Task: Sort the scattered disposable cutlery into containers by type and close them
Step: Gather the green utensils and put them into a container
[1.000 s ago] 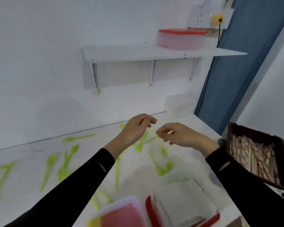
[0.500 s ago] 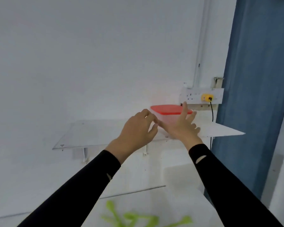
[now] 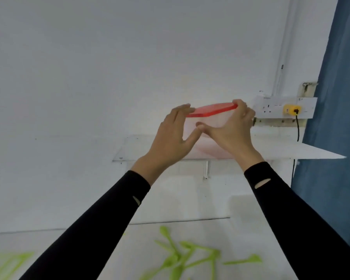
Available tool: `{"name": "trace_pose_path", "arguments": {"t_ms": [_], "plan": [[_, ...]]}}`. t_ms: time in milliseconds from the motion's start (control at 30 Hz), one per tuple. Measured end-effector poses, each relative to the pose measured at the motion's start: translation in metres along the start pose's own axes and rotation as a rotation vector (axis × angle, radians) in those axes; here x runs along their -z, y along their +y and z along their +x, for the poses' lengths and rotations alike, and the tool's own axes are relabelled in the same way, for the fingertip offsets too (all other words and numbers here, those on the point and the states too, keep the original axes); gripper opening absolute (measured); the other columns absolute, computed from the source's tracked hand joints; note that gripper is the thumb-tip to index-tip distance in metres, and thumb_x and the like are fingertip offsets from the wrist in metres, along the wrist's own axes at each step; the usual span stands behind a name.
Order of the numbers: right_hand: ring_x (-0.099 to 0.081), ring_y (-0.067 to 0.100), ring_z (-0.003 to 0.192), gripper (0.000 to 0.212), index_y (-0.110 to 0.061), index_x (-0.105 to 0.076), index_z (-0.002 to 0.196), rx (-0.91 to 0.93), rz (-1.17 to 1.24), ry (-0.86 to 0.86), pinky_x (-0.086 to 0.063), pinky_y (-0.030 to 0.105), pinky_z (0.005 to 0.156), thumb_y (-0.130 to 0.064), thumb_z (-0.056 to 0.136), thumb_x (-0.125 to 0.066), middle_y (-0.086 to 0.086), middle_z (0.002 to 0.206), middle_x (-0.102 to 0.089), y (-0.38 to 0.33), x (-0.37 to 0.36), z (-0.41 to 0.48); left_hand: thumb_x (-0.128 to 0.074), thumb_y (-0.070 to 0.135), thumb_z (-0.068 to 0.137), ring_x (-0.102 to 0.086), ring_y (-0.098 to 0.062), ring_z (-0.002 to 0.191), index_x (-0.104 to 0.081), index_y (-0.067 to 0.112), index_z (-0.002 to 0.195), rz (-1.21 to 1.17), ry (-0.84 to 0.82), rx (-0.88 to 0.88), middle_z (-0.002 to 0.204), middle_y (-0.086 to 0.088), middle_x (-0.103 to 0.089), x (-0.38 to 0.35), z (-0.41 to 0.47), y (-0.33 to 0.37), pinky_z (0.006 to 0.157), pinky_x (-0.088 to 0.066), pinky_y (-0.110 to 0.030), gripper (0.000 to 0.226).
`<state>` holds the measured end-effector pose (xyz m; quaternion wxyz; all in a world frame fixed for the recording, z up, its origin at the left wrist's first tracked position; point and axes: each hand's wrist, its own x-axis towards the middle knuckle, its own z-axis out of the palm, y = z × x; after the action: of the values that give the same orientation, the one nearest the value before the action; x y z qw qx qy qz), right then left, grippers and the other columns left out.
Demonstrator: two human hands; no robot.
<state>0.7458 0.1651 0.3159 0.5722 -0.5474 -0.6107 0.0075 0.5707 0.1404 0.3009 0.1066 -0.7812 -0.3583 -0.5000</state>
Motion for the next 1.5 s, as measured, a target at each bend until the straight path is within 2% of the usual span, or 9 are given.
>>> {"name": "trace_pose_path", "arguments": {"t_ms": [200,367,533,700,933,1067,1167,1333,1500], "plan": [[-0.034,0.024,0.127,0.122,-0.011,-0.025,0.144,0.440,0.101,0.043,-0.042,0.046,0.101,-0.074,0.052,-0.075,0.012,0.141,-0.031,-0.103,-0.034,-0.088,-0.038,0.044,0.102,-0.050,-0.011,0.119,-0.042,0.019,0.143,0.051,-0.042,-0.024,0.135,0.007,-0.053,0.122,-0.059,-0.001,0.102,-0.042,-0.036,0.049],[-0.034,0.024,0.126,0.120,-0.014,-0.023,0.143,0.520,0.245,-0.070,-0.041,0.045,0.101,-0.069,0.049,-0.075,0.012,0.141,-0.030,-0.175,-0.067,-0.169,-0.032,0.045,0.102,-0.052,-0.009,0.109,-0.049,0.020,0.139,0.245,0.082,0.047,0.125,0.009,-0.058,0.215,-0.146,-0.006,0.090,-0.039,-0.019,0.048],[-0.032,0.026,0.128,0.120,-0.035,-0.018,0.142,0.469,0.311,-0.352,-0.038,0.049,0.105,-0.069,0.042,-0.075,0.009,0.141,-0.025,-0.195,-0.115,-0.265,-0.028,0.030,0.107,-0.055,0.010,0.096,-0.055,0.016,0.120,0.024,0.436,0.464,0.104,0.020,-0.059,0.269,-0.225,-0.027,0.080,-0.041,-0.008,0.033],[-0.023,0.024,0.131,0.135,-0.050,0.004,0.149,0.334,0.227,-0.630,-0.028,0.044,0.111,-0.070,0.045,-0.079,0.009,0.142,-0.019,-0.174,-0.160,-0.353,-0.029,0.037,0.106,-0.058,-0.008,0.085,-0.060,0.017,0.117,0.239,0.342,0.771,0.093,0.011,-0.062,0.302,-0.341,-0.061,0.070,-0.042,-0.020,0.038],[-0.027,0.017,0.128,0.105,-0.028,-0.027,0.124,-0.128,0.343,-0.821,-0.029,0.023,0.100,-0.078,0.040,-0.067,-0.003,0.126,-0.022,-0.124,-0.186,-0.444,-0.032,0.032,0.105,-0.063,-0.032,0.087,-0.060,0.010,0.102,0.112,0.269,1.463,0.093,-0.011,-0.063,0.312,-0.527,-0.092,0.072,-0.054,-0.042,0.036],[-0.035,0.011,0.113,0.104,-0.024,-0.025,0.114,-0.010,0.234,-1.144,-0.033,0.017,0.089,-0.082,0.038,-0.066,-0.005,0.121,-0.024,-0.113,-0.187,-0.488,-0.029,0.022,0.106,-0.063,-0.024,0.091,-0.058,0.012,0.117,-0.230,0.239,1.709,0.109,-0.013,-0.061,0.283,-0.573,-0.064,0.057,-0.058,-0.033,0.033],[-0.035,0.014,0.118,0.100,-0.027,-0.026,0.112,0.173,-0.025,-1.294,-0.027,0.034,0.110,-0.083,0.042,-0.070,-0.007,0.121,-0.027,-0.096,-0.186,-0.498,-0.029,0.015,0.105,-0.066,-0.032,0.092,-0.061,0.002,0.118,-0.376,0.219,1.846,0.105,-0.020,-0.066,0.273,-0.587,-0.048,0.064,-0.059,-0.036,0.037],[-0.023,0.017,0.137,0.109,-0.026,-0.032,0.118,0.395,-0.350,-1.468,0.016,0.063,0.113,-0.098,0.040,-0.051,-0.004,0.128,-0.035,-0.084,-0.178,-0.503,-0.018,0.058,0.101,-0.057,-0.034,0.116,-0.057,0.004,0.131,-0.122,-0.115,1.787,0.128,-0.018,-0.060,0.279,-0.572,-0.050,0.104,-0.043,-0.043,0.074],[-0.009,0.023,0.147,0.116,-0.037,-0.015,0.149,0.393,-0.295,-1.518,0.018,0.062,0.112,-0.085,0.056,-0.066,0.007,0.151,-0.029,-0.089,-0.174,-0.498,-0.046,0.016,0.100,-0.060,-0.026,0.104,-0.066,0.006,0.114,0.181,-0.083,1.385,0.118,-0.011,-0.063,0.278,-0.539,-0.071,0.088,-0.042,-0.029,0.026]]}}
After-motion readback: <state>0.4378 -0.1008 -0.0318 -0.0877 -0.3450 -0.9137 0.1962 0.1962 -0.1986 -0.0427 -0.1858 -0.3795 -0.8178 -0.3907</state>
